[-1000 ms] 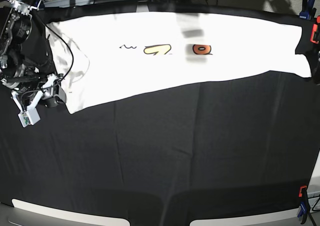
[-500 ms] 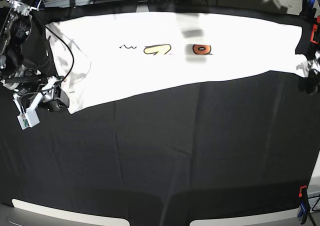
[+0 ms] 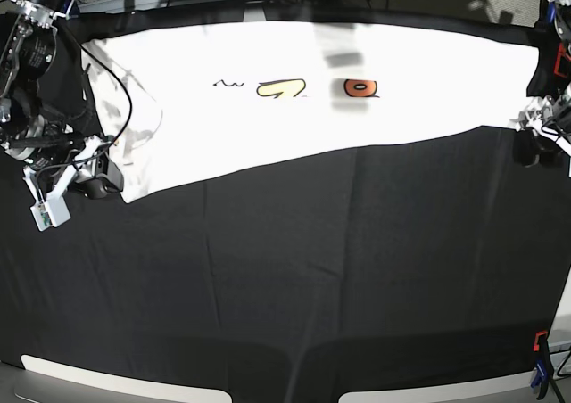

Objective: Layout the t-shirt on the table in an organized manner, then fold the t-shirt properly
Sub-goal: 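Grasp the opposite shirt side with the left gripper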

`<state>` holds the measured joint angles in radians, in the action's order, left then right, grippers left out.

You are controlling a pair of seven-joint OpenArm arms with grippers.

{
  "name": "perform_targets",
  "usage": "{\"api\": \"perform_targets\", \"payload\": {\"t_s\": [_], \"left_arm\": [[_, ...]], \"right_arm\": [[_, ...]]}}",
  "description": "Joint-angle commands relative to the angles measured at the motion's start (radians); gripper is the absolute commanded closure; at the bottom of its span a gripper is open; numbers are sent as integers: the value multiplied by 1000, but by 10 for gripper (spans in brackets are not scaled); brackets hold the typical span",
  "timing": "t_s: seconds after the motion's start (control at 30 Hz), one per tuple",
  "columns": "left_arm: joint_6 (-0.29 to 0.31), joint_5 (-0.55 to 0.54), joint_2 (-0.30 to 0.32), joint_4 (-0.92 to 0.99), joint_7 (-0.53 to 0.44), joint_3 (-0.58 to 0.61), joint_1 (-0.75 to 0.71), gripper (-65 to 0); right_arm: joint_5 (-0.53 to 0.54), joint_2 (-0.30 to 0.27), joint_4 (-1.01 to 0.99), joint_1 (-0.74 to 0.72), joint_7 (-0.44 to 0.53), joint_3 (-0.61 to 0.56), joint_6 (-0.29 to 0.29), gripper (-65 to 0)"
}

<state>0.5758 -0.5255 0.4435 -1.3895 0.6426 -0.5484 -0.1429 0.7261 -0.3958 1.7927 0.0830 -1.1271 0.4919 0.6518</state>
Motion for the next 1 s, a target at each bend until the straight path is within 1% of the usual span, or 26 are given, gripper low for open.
{"api": "perform_targets", "payload": {"t_s": [0.0, 0.1, 0.17, 0.23, 0.27, 0.33, 0.4, 0.57, 0.7, 0.77, 0.87, 0.97], "left_arm": [[-1, -13, 24, -16, 7, -6, 10, -247], [1, -17, 34, -18, 124, -6, 10, -247], [32, -33, 45, -18, 204, -7, 5, -247], [62, -93, 60, -25, 269, -7, -14, -247], [65, -129, 68, -34, 287, -8, -31, -247], [64, -191, 81, -62, 291, -8, -76, -247], [64, -229, 89, -97, 284, -8, -123, -246], [64, -226, 86, -149, 269, -8, -209, -246], [63, -174, 86, -149, 198, -8, -223, -246], [60, -172, 86, -149, 168, -8, -220, -246], [60, -169, 86, -149, 160, -8, -217, -246], [60, -103, 86, -148, 158, -8, -218, -246]], "right_arm": [[10, -17, 17, -16, 25, 6, 4, -195], [10, -17, 17, -16, 26, 6, 4, -195], [11, -17, 17, -16, 27, 6, 4, -195], [11, -17, 17, -16, 27, 6, 4, -195], [11, -17, 17, -16, 27, 6, 4, -195], [11, -17, 17, -16, 27, 6, 5, -195], [11, -17, 17, -16, 27, 6, 5, -195], [11, -17, 17, -16, 27, 6, 4, -195], [11, -17, 17, -16, 27, 6, 4, -195], [11, -17, 17, -16, 27, 6, 4, -195], [11, -17, 17, -16, 27, 6, 4, -195], [11, -17, 17, -16, 26, 6, 4, -195]]}}
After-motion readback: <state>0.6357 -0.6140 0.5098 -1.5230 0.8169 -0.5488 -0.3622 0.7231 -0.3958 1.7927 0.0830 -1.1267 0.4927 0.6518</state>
